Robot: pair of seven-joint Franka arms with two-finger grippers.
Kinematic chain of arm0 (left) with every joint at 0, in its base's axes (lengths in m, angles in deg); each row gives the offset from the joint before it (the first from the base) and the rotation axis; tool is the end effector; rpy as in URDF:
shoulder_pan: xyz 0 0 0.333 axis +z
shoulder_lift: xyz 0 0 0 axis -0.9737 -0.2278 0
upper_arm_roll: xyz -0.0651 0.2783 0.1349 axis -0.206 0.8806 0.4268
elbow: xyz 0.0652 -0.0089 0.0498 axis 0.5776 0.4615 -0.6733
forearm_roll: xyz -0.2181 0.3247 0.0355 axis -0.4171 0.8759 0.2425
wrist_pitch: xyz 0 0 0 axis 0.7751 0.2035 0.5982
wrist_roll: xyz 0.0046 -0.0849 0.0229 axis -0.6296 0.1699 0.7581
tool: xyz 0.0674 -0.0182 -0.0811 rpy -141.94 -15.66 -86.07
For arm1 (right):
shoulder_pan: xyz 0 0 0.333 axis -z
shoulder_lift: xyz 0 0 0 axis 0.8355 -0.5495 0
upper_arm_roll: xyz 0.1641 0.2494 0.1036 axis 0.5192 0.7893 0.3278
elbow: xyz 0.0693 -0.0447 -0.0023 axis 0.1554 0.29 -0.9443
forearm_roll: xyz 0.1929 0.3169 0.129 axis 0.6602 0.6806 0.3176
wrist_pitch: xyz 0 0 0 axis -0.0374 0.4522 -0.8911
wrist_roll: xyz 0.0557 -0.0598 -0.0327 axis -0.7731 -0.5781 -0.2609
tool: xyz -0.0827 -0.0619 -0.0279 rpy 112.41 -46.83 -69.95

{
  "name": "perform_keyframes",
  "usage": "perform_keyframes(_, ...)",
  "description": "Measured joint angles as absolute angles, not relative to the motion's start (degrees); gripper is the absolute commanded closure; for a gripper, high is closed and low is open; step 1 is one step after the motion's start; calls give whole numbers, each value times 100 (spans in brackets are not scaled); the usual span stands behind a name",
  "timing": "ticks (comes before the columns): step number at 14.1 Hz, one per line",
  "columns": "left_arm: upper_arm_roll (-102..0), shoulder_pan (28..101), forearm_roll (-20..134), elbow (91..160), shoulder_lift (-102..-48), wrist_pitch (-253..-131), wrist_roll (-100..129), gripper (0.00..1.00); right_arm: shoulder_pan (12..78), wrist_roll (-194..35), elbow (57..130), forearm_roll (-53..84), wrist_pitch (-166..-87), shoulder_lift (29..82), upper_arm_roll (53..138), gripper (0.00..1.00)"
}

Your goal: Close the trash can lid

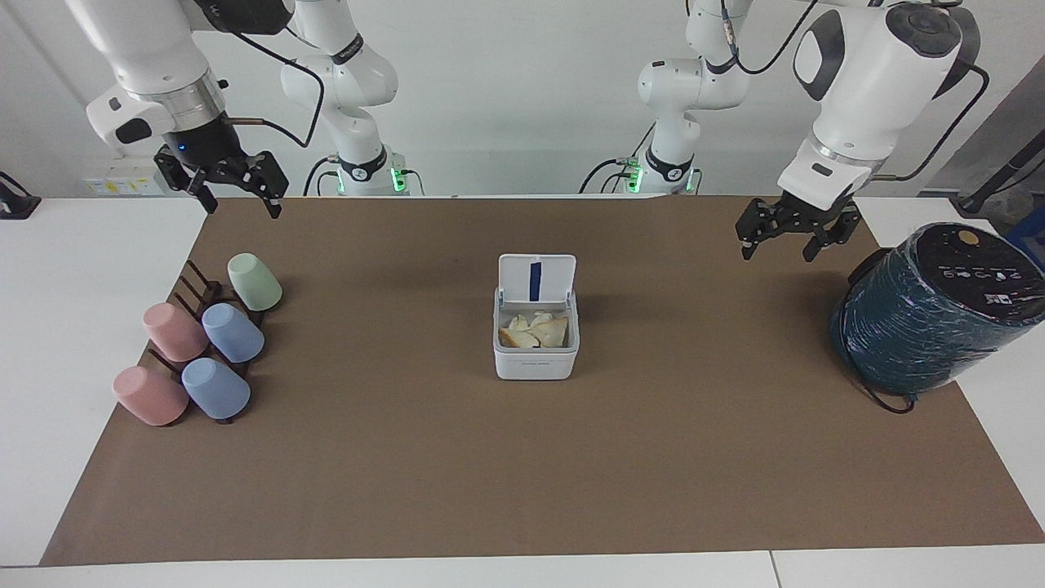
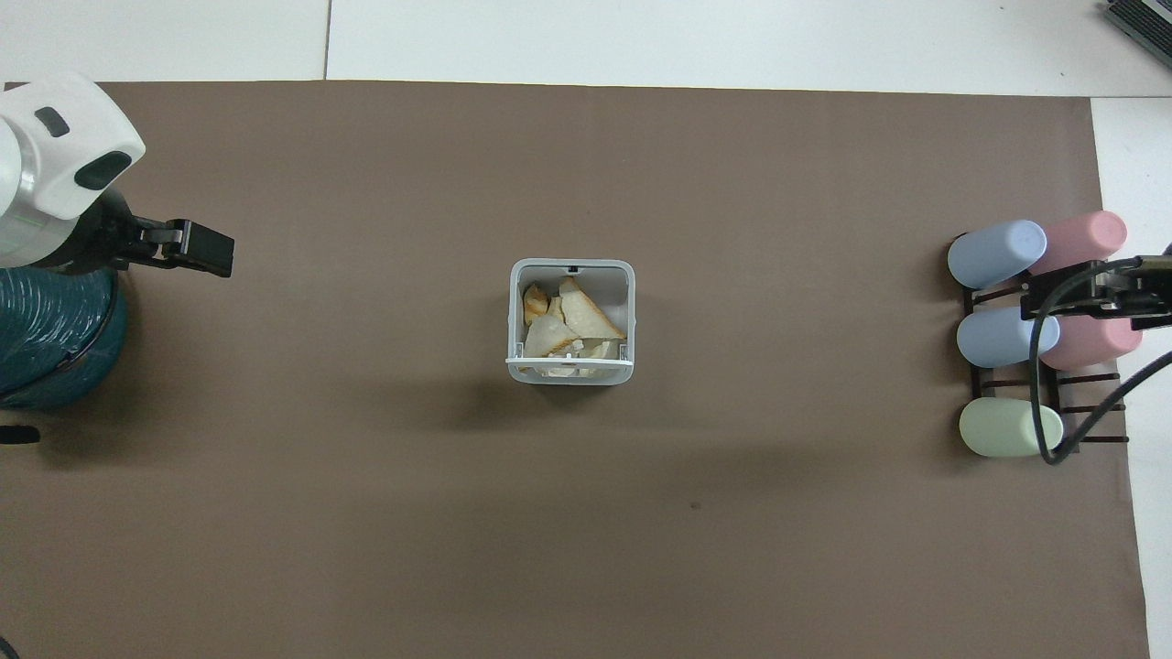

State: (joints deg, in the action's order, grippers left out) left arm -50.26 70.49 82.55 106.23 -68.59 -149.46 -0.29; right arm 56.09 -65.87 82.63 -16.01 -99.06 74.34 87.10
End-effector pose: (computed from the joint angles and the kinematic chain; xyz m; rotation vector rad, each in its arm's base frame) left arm 0.5780 -0.0846 0.5947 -3.1299 0.2141 -0.0558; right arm 0.5349 -0.0085 0.6335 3.1171 -0.1757 0.0108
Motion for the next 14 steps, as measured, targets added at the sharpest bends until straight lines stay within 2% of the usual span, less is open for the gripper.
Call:
perform_keyframes(13, -5026, 7050, 8255, 10624, -6859, -14946, -30, 0, 5609, -6587, 8263, -1601, -9906, 7434, 8710, 0)
perform_keyframes(14, -5026, 7050, 8255, 10625, -6859, -14946, -30, 7, 5609, -6587, 8263, -1601, -9906, 7434, 8710, 0)
